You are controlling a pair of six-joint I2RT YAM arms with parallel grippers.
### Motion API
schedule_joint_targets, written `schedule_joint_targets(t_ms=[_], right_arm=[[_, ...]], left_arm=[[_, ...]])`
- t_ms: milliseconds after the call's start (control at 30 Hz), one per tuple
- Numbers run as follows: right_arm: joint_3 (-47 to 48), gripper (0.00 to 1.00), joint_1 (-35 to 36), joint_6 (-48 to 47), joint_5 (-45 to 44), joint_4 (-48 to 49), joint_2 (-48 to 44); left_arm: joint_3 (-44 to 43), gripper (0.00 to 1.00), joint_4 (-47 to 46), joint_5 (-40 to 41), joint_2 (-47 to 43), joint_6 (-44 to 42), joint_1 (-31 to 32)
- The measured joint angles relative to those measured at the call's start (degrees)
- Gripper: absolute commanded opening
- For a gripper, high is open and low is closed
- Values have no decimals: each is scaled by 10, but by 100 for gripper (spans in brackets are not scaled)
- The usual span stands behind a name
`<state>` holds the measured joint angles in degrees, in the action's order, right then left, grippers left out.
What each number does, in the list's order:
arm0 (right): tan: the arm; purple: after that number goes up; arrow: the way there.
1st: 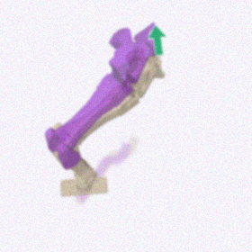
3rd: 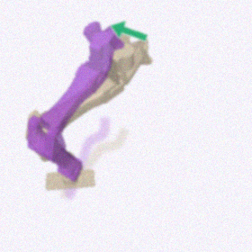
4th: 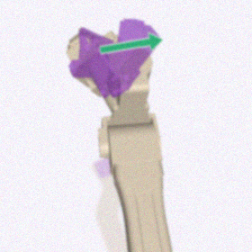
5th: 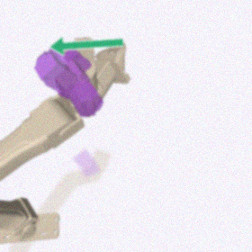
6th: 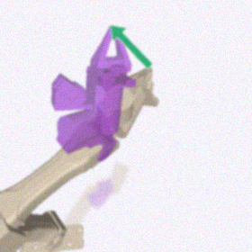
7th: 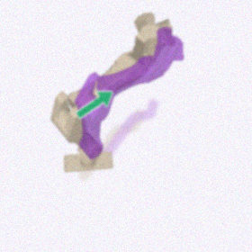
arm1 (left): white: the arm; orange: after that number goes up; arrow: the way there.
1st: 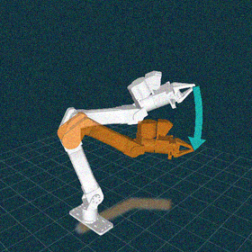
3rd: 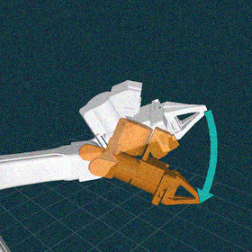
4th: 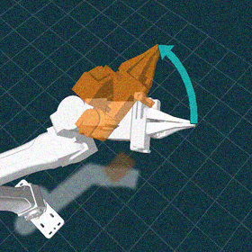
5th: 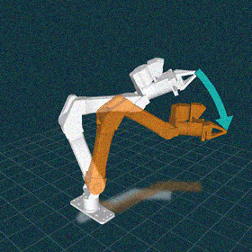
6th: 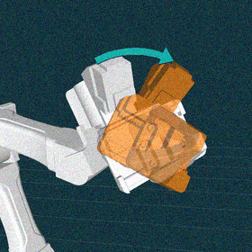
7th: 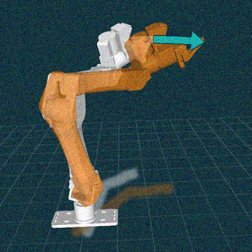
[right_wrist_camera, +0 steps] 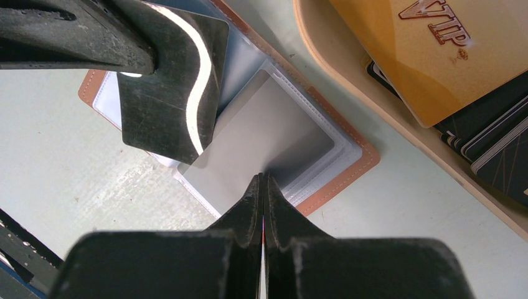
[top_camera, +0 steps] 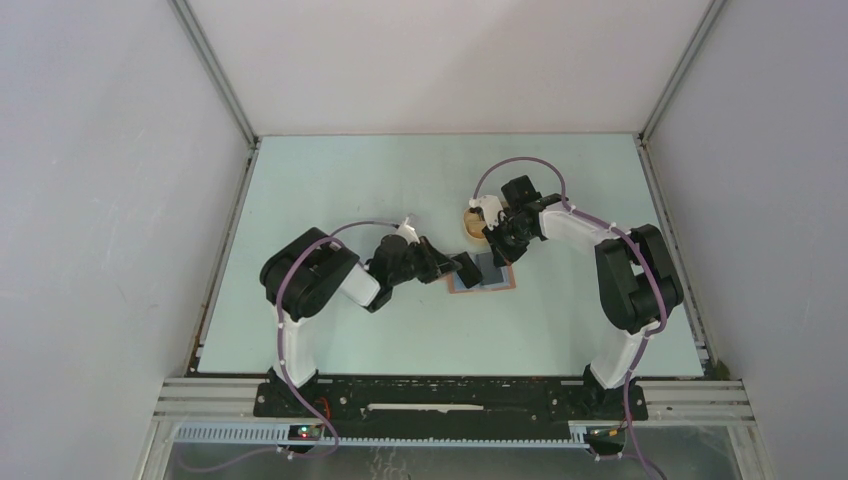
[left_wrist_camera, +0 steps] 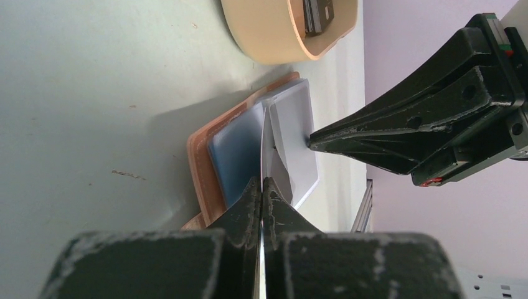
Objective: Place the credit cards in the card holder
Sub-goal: Insert the credit card into the card holder.
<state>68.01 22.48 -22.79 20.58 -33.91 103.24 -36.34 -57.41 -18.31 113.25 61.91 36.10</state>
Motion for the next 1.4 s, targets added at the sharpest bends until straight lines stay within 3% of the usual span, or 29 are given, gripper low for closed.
schedule_joint_targets(t_ms=[1100, 1400], right_arm=[[0, 0, 1, 0, -2, 0, 0], [0, 0, 5, 0, -4, 0, 0]], left_arm=[[-71, 0, 124, -42, 3, -10, 7], [-98, 4, 160, -54, 13, -10, 7]])
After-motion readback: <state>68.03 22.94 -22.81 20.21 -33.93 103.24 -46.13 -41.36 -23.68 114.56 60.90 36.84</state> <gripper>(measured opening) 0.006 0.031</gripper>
